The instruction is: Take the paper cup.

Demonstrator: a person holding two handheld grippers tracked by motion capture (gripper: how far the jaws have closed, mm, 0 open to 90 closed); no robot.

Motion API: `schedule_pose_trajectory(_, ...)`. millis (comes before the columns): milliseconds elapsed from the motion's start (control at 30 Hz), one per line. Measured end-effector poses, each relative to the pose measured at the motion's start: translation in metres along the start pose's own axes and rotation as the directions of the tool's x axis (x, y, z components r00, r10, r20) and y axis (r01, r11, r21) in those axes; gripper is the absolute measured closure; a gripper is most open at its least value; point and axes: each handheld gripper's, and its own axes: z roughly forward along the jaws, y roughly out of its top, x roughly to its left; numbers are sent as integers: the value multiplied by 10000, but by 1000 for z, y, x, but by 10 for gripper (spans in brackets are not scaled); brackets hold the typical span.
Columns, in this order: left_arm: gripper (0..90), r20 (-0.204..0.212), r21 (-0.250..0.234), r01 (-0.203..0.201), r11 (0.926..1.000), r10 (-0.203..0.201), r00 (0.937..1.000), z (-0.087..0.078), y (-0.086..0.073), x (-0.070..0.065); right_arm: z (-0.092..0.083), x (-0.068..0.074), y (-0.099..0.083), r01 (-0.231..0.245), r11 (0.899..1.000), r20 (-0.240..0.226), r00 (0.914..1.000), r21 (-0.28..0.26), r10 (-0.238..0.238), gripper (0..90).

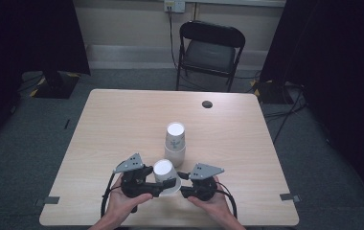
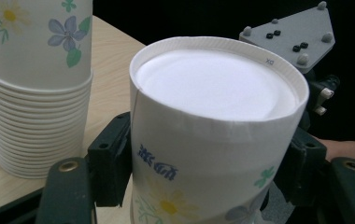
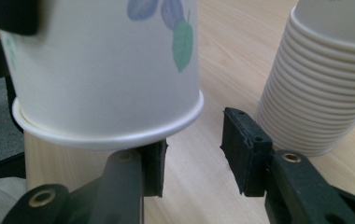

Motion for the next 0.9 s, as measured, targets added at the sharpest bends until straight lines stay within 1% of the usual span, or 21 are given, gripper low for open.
schedule_pose_trajectory(33, 317, 46, -19, 130, 9999, -129, 9999, 0, 0, 1, -2, 1, 1, 51, 9998, 74, 10000, -199, -50, 622)
schedule_pose_trajectory(67, 317, 138, -93, 397, 9992, -395, 9991, 0, -1, 2, -3, 1, 1, 70, 9994, 100, 9999, -342, -67, 626)
schedule_pose_trajectory(100, 317, 291, -145, 717, 9973, -712, 9970, -1, -1, 3, -3, 1, 1, 70, 9994, 100, 9999, -342, -67, 626)
schedule_pose_trajectory(133, 317, 434, -189, 1209, 9925, -1199, 9918, -1, -2, 6, -5, 1, 2, 108, 9982, 183, 9998, -583, -97, 632)
schedule_pose_trajectory(167, 318, 434, -189, 1209, 9925, -1199, 9918, -1, -2, 6, -6, 1, 3, 123, 9978, 202, 9997, -654, -110, 632)
schedule_pose_trajectory(200, 319, 758, -284, 1825, 9828, -1799, 9808, -2, -2, 8, -7, 1, 3, 166, 9977, 247, 9996, -662, -150, 631)
schedule_pose_trajectory(233, 319, 758, -284, 1825, 9828, -1799, 9808, -2, -2, 8, -7, 1, 3, 201, 9975, 297, 9994, -682, -181, 630)
schedule_pose_trajectory(300, 319, 880, -394, 2125, 9764, -2085, 9741, -3, -2, 10, -7, 2, 4, 208, 9969, 299, 9994, -756, -186, 631)
schedule_pose_trajectory(333, 319, 991, -435, 2380, 9703, -2329, 9674, -4, -3, 12, -8, 3, 4, 276, 9961, 328, 9992, -841, -250, 636)
schedule_pose_trajectory(367, 319, 1069, -420, 2465, 9682, -2409, 9646, -4, -3, 12, -9, 3, 5, 309, 9954, 361, 9990, -904, -277, 639)
schedule_pose_trajectory(400, 319, 1069, -420, 2465, 9682, -2409, 9646, -4, -3, 12, -9, 4, 5, 351, 9946, 375, 9988, -975, -315, 641)
schedule_pose_trajectory(433, 319, 1127, -428, 2669, 9628, -2608, 9588, -4, -4, 13, -10, 5, 6, 403, 9937, 407, 9985, -1044, -362, 642)
schedule_pose_trajectory(467, 319, 1127, -428, 2669, 9628, -2608, 9588, -4, -4, 13, -10, 6, 6, 440, 9929, 441, 9983, -1108, -393, 645)
schedule_pose_trajectory(533, 319, 1152, -485, 2839, 9576, -2769, 9539, -2, -5, 13, -11, 7, 7, 485, 9913, 584, 9974, -1223, -416, 653)
schedule_pose_trajectory(567, 318, 1152, -485, 2839, 9576, -2769, 9539, -2, -5, 13, -12, 7, 7, 512, 9902, 598, 9973, -1297, -437, 662)
schedule_pose_trajectory(600, 318, 1188, -505, 2930, 9548, -2856, 9510, -3, -5, 13, -12, 7, 7, 512, 9902, 598, 9973, -1297, -437, 662)
schedule_pose_trajectory(667, 318, 1288, -571, 3188, 9461, -3097, 9421, -3, -6, 14, -14, 8, 8, 526, 9879, 644, 9970, -1458, -435, 682)
schedule_pose_trajectory(733, 318, 1369, -542, 3324, 9416, -3228, 9365, -4, -5, 15, -15, 9, 9, 565, 9858, 688, 9966, -1582, -461, 697)
schedule_pose_trajectory(800, 318, 1402, -496, 3403, 9390, -3308, 9332, -4, -6, 16, -15, 10, 10, 604, 9854, 673, 9965, -1592, -502, 709)
schedule_pose_trajectory(833, 317, 1412, -449, 3364, 9407, -3274, 9343, -3, -6, 17, -15, 11, 10, 612, 9862, 631, 9967, -1540, -520, 711)
schedule_pose_trajectory(900, 315, 1443, -392, 3413, 9391, -3326, 9319, -2, -7, 16, -14, 12, 10, 747, 9859, 643, 9958, -1497, -656, 739)
